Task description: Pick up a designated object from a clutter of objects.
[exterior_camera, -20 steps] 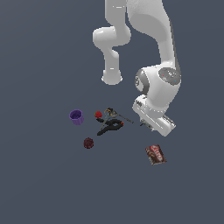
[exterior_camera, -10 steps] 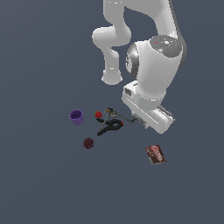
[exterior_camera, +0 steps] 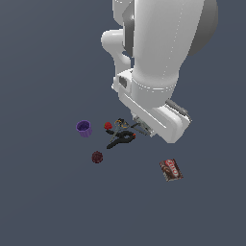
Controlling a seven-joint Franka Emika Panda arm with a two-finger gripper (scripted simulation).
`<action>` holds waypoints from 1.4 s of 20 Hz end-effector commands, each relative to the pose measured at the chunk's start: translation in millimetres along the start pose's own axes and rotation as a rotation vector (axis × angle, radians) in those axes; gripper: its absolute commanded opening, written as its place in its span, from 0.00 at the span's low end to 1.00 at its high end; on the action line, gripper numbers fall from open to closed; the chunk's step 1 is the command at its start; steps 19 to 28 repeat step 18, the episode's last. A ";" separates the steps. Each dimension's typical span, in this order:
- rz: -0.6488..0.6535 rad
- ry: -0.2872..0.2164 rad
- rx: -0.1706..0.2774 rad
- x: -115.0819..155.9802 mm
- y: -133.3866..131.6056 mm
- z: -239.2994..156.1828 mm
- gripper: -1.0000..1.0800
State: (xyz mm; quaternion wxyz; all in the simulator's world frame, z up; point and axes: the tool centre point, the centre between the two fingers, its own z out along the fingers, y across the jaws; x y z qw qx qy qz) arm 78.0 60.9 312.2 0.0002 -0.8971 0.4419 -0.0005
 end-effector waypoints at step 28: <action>-0.002 -0.001 -0.001 47.6 -2.9 -62.4 0.00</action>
